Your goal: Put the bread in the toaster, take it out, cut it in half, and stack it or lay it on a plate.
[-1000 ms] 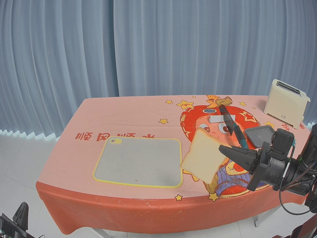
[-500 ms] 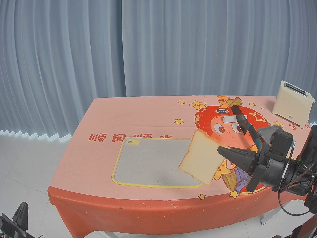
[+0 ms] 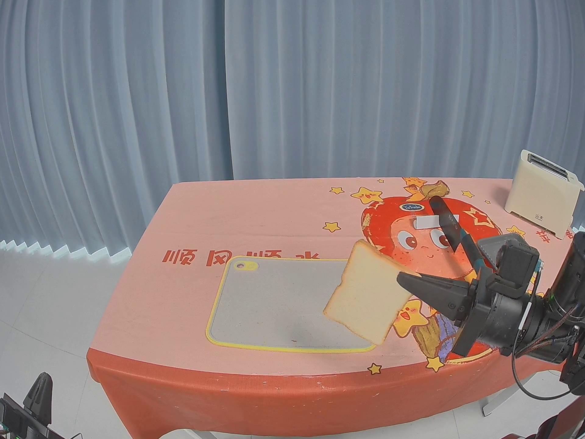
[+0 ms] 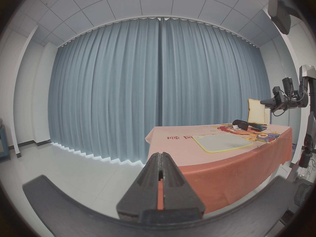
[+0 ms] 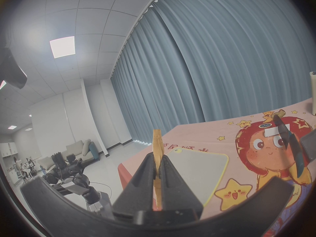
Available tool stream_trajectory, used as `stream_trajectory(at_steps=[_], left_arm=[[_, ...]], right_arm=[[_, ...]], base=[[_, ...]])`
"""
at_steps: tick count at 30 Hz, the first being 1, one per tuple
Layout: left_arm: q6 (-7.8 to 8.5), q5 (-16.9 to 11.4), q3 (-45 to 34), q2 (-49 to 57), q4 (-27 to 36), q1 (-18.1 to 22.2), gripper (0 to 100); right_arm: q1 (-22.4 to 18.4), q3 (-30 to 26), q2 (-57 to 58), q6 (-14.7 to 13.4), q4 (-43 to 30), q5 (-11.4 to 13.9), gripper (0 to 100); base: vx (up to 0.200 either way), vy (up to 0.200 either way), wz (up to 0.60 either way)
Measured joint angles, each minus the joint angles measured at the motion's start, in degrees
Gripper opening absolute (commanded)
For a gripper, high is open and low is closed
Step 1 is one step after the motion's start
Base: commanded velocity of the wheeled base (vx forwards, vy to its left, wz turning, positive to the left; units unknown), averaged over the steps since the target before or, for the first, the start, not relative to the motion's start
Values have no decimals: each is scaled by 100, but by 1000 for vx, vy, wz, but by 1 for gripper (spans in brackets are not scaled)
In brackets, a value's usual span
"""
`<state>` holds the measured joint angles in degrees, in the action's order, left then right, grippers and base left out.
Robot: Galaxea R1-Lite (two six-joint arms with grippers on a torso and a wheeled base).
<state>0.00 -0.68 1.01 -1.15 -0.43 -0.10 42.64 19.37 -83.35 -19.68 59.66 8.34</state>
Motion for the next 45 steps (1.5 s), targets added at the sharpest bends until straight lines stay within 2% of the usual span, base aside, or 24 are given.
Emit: stream_trajectory(at_steps=[9,15,20,27,32,37,45], left_arm=[[0,-2,0,0,0,0,0],[0,-2,0,0,0,2,0],[0,0,0,0,0,-1,0],[0,0,0,0,2,5,0],[0,-2,0,0,0,2,0],[0,-2,0,0,0,-1,0],[-13,0,0,0,0,0,0]], right_arm=[[16,-13,-251,-230,855,-40,0],[93,-46,-601,-295,1459,-352,0],[167,-44,-891,-479,1818,-429,0],[187,52,-1112,-578,1868,-500,0],[187,236,-1167,-928,1870,-768,0],[189,427,-1193,-1328,1859,-856,0],[193,524,-1211,-1363,1771,-981,0]], base=[[0,0,0],[0,0,0],[0,0,0],[0,0,0],[0,0,0],[0,0,0],[0,0,0]])
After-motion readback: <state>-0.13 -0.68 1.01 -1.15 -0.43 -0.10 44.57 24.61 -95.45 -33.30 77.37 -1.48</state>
